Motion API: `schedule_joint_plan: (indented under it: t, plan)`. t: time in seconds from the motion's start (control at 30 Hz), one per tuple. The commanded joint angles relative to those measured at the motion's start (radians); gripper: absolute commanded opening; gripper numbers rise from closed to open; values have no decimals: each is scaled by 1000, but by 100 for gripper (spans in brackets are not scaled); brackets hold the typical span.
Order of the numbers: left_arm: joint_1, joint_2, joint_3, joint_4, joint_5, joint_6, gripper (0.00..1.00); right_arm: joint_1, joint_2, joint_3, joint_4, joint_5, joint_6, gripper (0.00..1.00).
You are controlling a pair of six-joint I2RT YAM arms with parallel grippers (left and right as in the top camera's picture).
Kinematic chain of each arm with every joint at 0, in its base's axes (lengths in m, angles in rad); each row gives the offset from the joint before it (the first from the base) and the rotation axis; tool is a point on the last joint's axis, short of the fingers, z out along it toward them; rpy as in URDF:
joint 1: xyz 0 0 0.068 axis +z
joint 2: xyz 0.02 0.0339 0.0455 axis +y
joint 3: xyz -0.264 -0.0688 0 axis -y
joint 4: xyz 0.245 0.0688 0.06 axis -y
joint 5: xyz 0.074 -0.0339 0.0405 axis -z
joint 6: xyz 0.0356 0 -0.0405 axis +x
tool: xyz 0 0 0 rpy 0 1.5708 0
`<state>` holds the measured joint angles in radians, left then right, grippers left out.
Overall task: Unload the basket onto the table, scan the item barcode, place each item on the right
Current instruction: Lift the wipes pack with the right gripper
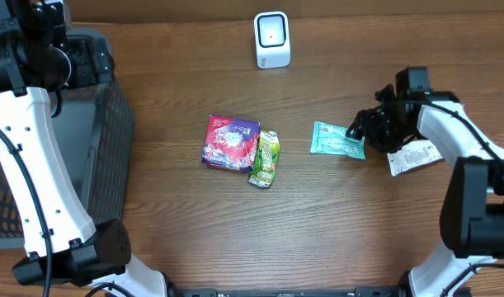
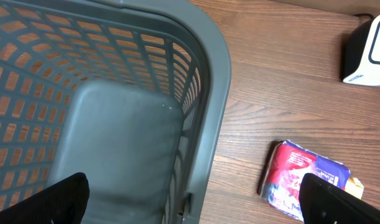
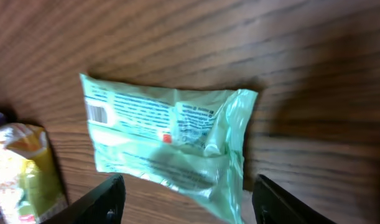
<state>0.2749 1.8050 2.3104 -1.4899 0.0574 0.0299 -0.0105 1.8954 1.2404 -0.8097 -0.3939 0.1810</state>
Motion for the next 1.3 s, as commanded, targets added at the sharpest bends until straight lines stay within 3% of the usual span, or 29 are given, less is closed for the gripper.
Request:
schedule_joint_plan:
  t: [0.0,0.37,0.43,0.63,0.7,0.97,1.27]
  plan:
    - [-10,-6,2,2,11,15,99,1,30,-11,22,-29,-31,67]
    - [-10,-6,2,2,11,15,100,4,154,-11,77,-111,-34,62]
    - [-10,-6,2,2,11,15,100,5,179,-11,89,-136,-33,54]
    - [-10,-6,2,2,11,15,100,5,216,-11,90,-170,-26,13]
    - [-10,-6,2,2,11,15,100,5,216,-10,93,-174,-9,5]
    - [-10,-6,2,2,11,15,100,-15,193,35,87,-352,-34,4]
    - [-10,-6,2,2,11,15,100,-11,-5,121,-21,-372,-33,4]
